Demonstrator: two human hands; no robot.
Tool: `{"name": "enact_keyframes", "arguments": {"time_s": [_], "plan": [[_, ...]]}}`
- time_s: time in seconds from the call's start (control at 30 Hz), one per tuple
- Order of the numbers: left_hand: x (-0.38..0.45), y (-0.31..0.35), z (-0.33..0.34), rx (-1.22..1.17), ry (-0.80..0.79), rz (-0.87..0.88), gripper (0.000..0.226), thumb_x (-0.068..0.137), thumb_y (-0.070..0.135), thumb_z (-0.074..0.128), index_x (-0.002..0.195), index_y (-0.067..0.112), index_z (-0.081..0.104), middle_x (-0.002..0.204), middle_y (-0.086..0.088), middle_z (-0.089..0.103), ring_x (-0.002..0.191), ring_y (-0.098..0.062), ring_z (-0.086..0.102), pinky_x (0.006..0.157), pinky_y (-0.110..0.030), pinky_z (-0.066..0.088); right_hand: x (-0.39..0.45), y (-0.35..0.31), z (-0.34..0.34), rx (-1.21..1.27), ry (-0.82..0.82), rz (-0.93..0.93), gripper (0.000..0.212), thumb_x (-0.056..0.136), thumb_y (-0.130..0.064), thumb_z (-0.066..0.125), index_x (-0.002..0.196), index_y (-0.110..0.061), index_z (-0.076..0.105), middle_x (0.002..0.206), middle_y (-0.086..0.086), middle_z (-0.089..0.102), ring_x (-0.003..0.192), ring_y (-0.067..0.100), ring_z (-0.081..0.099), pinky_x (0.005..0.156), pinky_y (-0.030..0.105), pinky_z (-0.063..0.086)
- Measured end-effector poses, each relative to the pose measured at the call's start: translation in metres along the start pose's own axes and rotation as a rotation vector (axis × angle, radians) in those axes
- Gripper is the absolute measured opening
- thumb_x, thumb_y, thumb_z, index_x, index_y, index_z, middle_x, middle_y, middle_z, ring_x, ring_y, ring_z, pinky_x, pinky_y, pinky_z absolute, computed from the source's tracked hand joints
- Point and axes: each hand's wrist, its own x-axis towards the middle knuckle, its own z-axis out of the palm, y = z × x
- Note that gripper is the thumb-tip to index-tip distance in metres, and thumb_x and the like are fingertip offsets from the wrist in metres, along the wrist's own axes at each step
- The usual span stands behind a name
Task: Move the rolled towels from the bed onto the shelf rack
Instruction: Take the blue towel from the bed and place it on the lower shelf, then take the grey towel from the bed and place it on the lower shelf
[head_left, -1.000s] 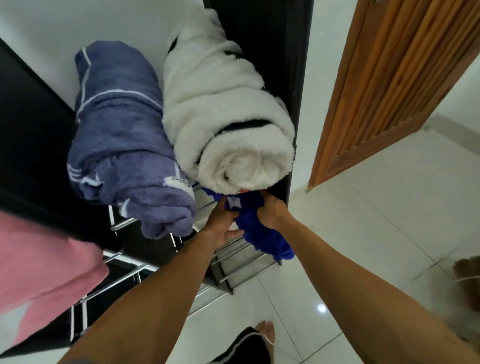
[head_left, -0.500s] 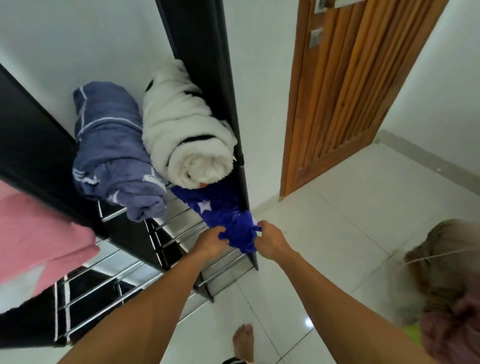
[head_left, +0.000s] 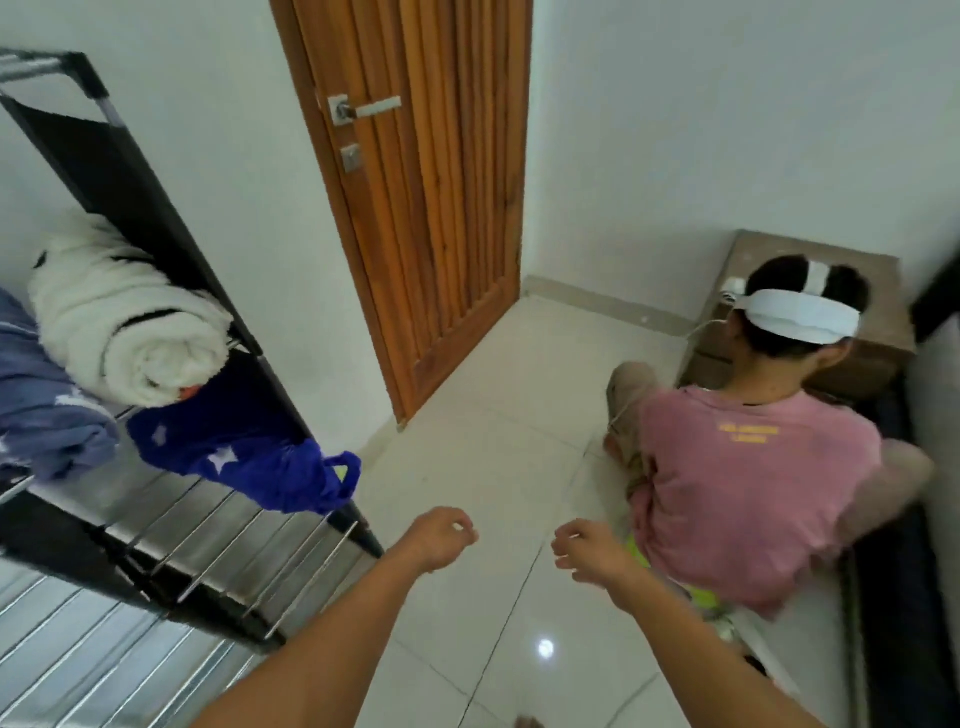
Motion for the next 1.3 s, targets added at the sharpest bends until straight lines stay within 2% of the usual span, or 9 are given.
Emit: {"name": "enact_keyframes", "arguments": {"time_s": [0.13,0.3,0.53,0.8,0.87,0.93,1.07,1.17,1.3], "plan": [[-0.023,0.04,0.071,-0.072,-0.18,0.063,0.009,0.092,0.027,0.053,0.093,0.025,0.062,0.102,-0.001,0.058,0.088,-0.018,0.058,0.073,-0.027,0.046,-0.071,0.065,-0.053,0.38,0.241,0.05,0.009,0.09,-0.007,0.053,0.087,-0.014,0.058,0.078,0.004,0.061,0.067,0.014,0.059,0.058,0.022,0.04],[-0.067,0.099,0.191,-0.016,-0.454,0.15,0.004,0.089,0.022,0.056,0.089,0.024,0.06,0.087,0.001,0.058,0.073,-0.014,0.056,0.068,-0.026,0.043,-0.187,0.163,-0.112,0.679,0.586,0.112,0.011,0.09,-0.004,0.053,0.093,-0.011,0.06,0.081,0.008,0.065,0.07,0.017,0.06,0.062,0.025,0.044],[-0.172,0.186,0.383,0.221,-0.746,0.341,0.017,0.094,0.025,0.053,0.078,0.022,0.054,0.077,0.004,0.056,0.062,-0.009,0.05,0.059,-0.022,0.037,-0.357,0.324,-0.179,1.142,1.068,0.113,0.013,0.094,-0.003,0.047,0.089,-0.01,0.057,0.079,0.009,0.062,0.069,0.019,0.058,0.066,0.027,0.044],[-0.29,0.224,0.616,0.507,-0.947,0.404,0.015,0.094,0.03,0.053,0.082,0.023,0.058,0.084,0.002,0.058,0.069,-0.012,0.054,0.065,-0.026,0.043,-0.484,0.503,-0.217,1.384,1.312,0.23,0.015,0.093,-0.002,0.049,0.085,-0.01,0.06,0.07,0.008,0.065,0.062,0.019,0.056,0.061,0.028,0.044],[-0.317,0.224,0.661,0.548,-1.0,0.366,0.013,0.094,0.03,0.053,0.084,0.023,0.058,0.088,0.001,0.057,0.075,-0.014,0.055,0.073,-0.034,0.047,-0.515,0.537,-0.224,1.413,1.349,0.262,0.012,0.093,-0.004,0.05,0.091,-0.01,0.06,0.08,0.01,0.065,0.07,0.021,0.059,0.064,0.029,0.045],[-0.342,0.218,0.692,0.661,-1.056,0.269,0.018,0.095,0.033,0.053,0.106,0.02,0.057,0.108,-0.004,0.055,0.095,-0.021,0.056,0.08,-0.048,0.05,-0.54,0.565,-0.231,1.411,1.369,0.322,0.013,0.092,-0.003,0.049,0.089,-0.009,0.06,0.079,0.01,0.063,0.071,0.02,0.058,0.066,0.028,0.046],[-0.376,0.206,0.735,0.789,-1.06,-0.04,0.072,0.092,0.045,0.055,0.149,0.014,0.023,0.153,-0.019,0.027,0.134,-0.044,0.039,0.096,-0.059,0.045,-0.562,0.609,-0.245,1.464,1.412,0.339,0.011,0.092,-0.006,0.051,0.089,-0.011,0.06,0.079,0.007,0.061,0.072,0.017,0.055,0.066,0.029,0.044],[-0.38,0.195,0.761,0.688,-1.008,-0.25,0.087,0.088,0.05,0.059,0.152,0.012,0.015,0.157,-0.023,0.018,0.138,-0.049,0.031,0.103,-0.063,0.038,-0.559,0.642,-0.263,1.439,1.364,0.378,0.007,0.092,-0.012,0.055,0.097,-0.01,0.06,0.087,0.007,0.059,0.078,0.016,0.054,0.069,0.029,0.044],[-0.368,0.191,0.793,0.54,-0.972,-0.362,0.075,0.084,0.048,0.065,0.143,0.012,0.035,0.145,-0.019,0.042,0.13,-0.045,0.044,0.102,-0.063,0.038,-0.549,0.678,-0.307,1.221,1.291,0.483,0.041,0.086,-0.024,0.065,0.121,-0.007,0.052,0.118,0.016,0.058,0.1,0.025,0.055,0.081,0.037,0.048]]}}
